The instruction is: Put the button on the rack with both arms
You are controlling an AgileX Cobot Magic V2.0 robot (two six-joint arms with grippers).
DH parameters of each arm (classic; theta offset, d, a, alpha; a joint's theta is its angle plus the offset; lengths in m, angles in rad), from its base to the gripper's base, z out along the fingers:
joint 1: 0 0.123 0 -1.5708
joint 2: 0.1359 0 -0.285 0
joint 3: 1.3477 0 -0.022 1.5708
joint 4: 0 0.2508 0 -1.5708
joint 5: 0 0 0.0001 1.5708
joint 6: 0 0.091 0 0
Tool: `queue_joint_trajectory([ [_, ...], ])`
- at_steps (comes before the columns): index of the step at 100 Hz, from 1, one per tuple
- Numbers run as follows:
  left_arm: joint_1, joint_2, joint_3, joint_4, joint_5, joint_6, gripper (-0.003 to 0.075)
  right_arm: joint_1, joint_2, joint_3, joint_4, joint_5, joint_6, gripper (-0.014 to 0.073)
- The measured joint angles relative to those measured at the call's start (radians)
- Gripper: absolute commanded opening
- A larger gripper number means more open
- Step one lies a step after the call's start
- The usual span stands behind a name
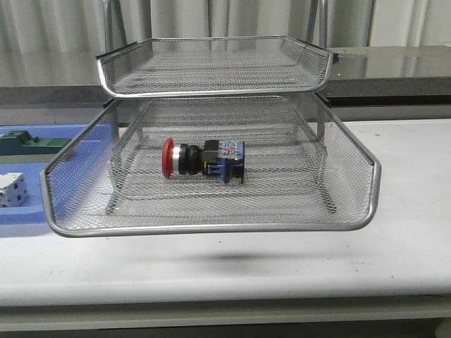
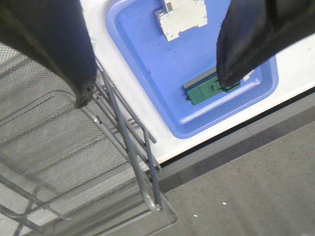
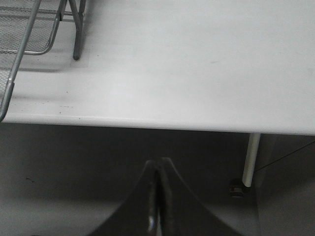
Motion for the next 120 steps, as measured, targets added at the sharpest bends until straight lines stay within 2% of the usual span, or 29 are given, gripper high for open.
queue_joint_trajectory([
  [32, 0.021, -0.357, 0.394, -0.1, -0.277, 0.0, 0.0493, 0.0, 0.0, 0.0, 0.0, 0.0, 0.0, -0.0071],
  [61, 0.021, -0.677, 0.662, -0.198, -0.358, 0.0, 0.0493, 0.0, 0.0, 0.0, 0.0, 0.0, 0.0, -0.0071],
  [86, 0.022, -0.87, 0.773, -0.204, -0.392, 0.0, 0.0493, 0.0, 0.0, 0.0, 0.0, 0.0, 0.0, -0.0071],
  [120, 0.022, -0.889, 0.798, -0.206, -0.421, 0.0, 0.0492, 0.0, 0.0, 0.0, 0.0, 0.0, 0.0, -0.0071],
])
